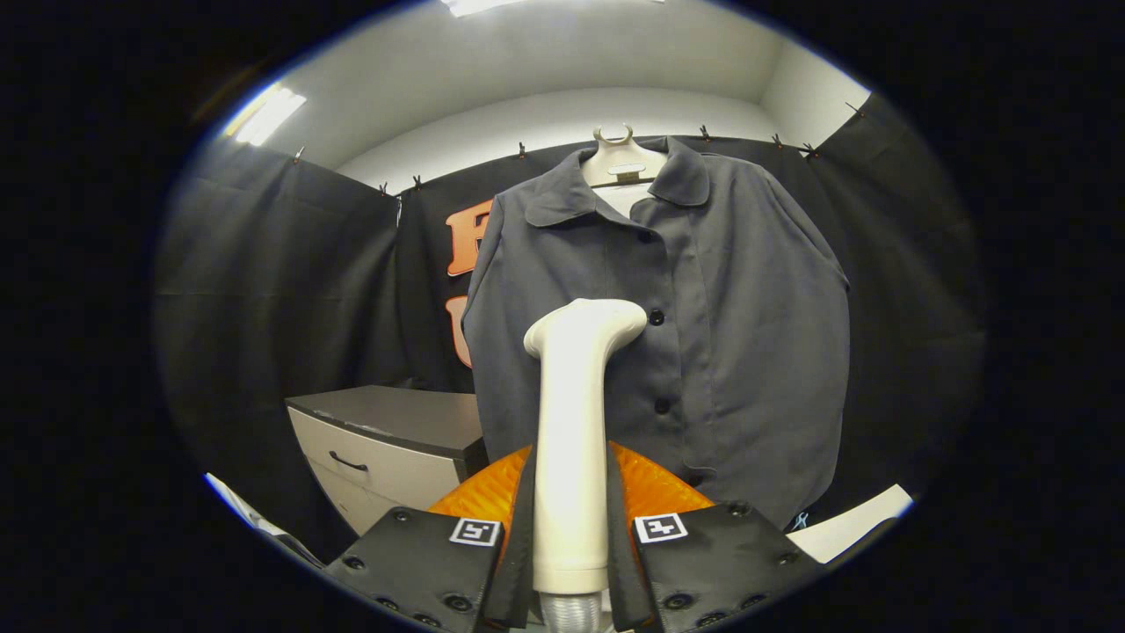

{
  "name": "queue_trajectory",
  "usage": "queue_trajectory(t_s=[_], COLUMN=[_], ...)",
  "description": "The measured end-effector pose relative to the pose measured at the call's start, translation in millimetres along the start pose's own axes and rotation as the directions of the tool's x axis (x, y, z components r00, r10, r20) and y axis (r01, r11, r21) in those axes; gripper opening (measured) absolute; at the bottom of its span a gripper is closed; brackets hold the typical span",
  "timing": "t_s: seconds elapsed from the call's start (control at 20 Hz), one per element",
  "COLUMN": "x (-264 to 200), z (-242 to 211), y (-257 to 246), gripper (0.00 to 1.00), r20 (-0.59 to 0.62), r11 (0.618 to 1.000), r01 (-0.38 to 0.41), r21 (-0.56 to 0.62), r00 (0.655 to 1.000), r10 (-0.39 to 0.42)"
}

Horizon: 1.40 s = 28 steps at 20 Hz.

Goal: Iron the clothes twice with a garment steamer, once on the left side and once on the right side.

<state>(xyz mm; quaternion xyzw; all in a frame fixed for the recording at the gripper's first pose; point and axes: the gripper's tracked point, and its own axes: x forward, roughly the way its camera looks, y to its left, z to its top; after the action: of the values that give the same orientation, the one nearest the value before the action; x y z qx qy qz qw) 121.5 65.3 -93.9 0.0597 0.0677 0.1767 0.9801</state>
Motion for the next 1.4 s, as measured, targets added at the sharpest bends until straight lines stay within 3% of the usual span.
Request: queue_trajectory(t_s=[1.4], x=[-51.5], z=[-127.6], y=[-6.2], gripper=[0.42], r20=[-0.185], r11=[0.999], r01=[0.032], r21=[0.003], r00=[0.982], r10=[-0.030])
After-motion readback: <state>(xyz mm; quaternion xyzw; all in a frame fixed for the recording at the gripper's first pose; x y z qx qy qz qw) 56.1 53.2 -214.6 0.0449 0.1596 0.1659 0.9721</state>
